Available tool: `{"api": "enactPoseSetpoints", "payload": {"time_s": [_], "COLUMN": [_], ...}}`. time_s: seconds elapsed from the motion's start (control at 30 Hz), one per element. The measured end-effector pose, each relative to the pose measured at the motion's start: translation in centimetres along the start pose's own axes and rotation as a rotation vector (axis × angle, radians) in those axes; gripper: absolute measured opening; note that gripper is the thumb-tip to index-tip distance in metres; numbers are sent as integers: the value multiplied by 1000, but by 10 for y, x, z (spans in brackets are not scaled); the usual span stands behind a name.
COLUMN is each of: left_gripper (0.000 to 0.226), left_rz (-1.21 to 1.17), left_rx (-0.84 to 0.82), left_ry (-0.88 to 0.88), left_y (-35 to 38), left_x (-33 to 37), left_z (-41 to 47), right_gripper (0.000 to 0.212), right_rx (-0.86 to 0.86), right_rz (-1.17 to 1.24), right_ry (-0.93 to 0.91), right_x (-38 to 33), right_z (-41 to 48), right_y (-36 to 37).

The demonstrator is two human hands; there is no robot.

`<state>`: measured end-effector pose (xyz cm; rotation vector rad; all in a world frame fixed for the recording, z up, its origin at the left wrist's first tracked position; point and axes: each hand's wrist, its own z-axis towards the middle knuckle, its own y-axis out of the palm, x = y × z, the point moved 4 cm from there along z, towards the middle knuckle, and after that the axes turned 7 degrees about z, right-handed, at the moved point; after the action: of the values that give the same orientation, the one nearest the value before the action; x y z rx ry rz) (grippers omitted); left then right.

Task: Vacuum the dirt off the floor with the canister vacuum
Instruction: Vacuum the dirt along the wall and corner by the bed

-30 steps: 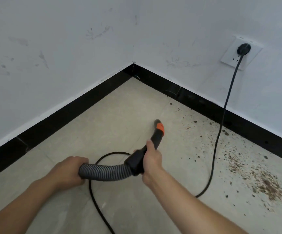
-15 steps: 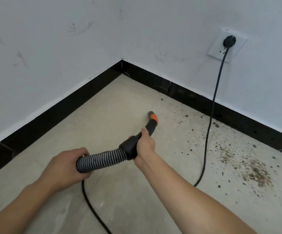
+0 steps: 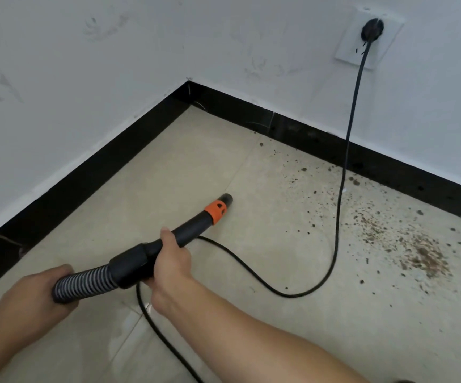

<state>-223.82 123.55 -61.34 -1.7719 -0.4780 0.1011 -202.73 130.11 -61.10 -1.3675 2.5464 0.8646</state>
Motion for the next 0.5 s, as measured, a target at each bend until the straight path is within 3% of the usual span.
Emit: {"api": "enactPoseSetpoints", "payload": {"time_s": [0.27, 0.5], "left_gripper": [38, 32], "left_rz": [22, -36], "left_rx": [-29, -11], "left_ry": [250, 318], "left_y": [8, -1], "left_x": [63, 111], "left_z": [9, 25], "right_gripper": [17, 18], "right_rx": [200, 214], "right_rz": [204, 262], "right_ry": [-102, -149], "right_x": [-12, -50], "right_z": [-32, -28], "right_y": [-66, -75]}}
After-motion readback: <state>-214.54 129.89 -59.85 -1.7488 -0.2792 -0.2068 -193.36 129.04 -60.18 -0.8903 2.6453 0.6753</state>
